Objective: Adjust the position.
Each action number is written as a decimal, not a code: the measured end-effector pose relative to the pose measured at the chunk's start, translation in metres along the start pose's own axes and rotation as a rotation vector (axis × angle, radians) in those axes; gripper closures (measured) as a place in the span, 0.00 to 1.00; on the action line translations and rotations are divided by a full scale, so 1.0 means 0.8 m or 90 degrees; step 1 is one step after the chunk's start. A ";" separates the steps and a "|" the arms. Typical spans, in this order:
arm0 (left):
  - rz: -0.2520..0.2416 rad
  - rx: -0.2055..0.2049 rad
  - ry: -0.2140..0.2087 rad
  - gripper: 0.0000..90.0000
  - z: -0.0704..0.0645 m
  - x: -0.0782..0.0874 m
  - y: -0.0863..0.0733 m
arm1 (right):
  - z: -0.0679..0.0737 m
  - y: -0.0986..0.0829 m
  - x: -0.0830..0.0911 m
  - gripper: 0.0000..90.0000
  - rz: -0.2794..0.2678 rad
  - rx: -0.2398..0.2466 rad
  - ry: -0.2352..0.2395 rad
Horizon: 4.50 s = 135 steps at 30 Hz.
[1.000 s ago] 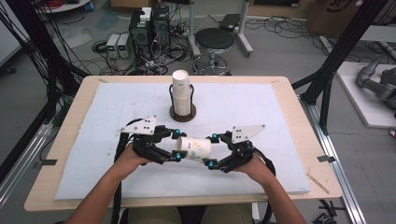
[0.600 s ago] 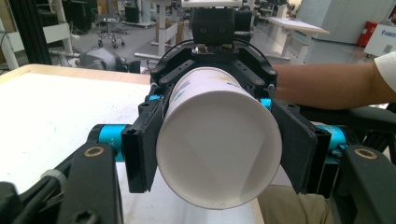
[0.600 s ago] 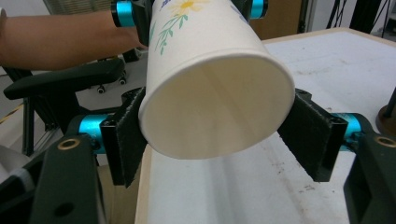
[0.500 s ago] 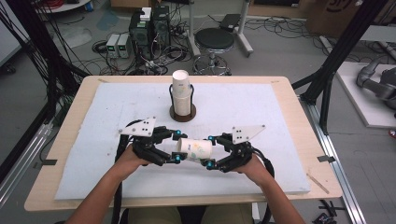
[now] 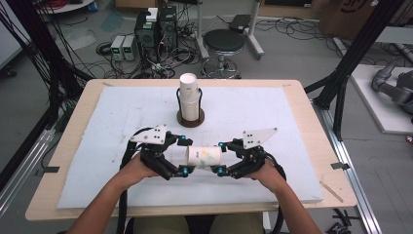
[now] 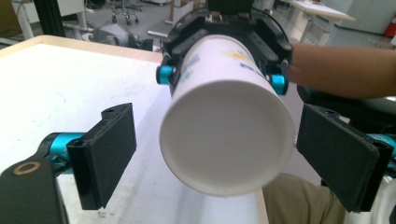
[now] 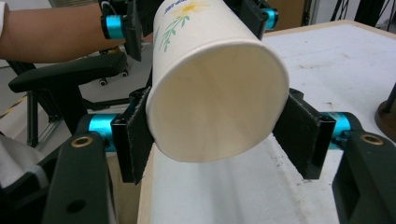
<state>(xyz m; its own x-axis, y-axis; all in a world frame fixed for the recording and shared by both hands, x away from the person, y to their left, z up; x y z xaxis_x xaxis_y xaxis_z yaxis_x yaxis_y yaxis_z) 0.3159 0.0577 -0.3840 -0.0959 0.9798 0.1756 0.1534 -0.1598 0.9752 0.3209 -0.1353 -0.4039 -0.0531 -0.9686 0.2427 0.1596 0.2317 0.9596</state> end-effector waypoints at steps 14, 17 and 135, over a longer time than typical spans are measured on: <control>0.061 -0.019 0.052 0.14 0.008 0.015 0.000 | -0.011 0.013 0.006 0.37 0.102 0.022 -0.028; 0.075 -0.024 0.061 0.14 0.009 0.015 0.002 | -0.014 0.015 0.005 0.37 0.129 0.034 -0.033; -0.095 0.023 0.292 0.36 0.060 0.105 -0.043 | -0.055 -0.028 0.085 0.23 0.079 -0.015 -0.336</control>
<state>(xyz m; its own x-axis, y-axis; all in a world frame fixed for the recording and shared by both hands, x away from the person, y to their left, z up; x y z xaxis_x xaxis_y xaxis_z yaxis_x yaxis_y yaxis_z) 0.3502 0.1512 -0.4092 -0.5426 0.8358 0.0834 0.1382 -0.0090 0.9904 0.3574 -0.2105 -0.4156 -0.5190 -0.7560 0.3989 0.2181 0.3341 0.9170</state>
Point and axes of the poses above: each handheld gripper's, and its own axes: x roughly backward along the jaws, y roughly out of its top, z roughly to its left, the point moved 6 cm from there along -x, roughly forward along the jaws, and after that the axes turned 5 degrees about -z, right-handed, at the moved point
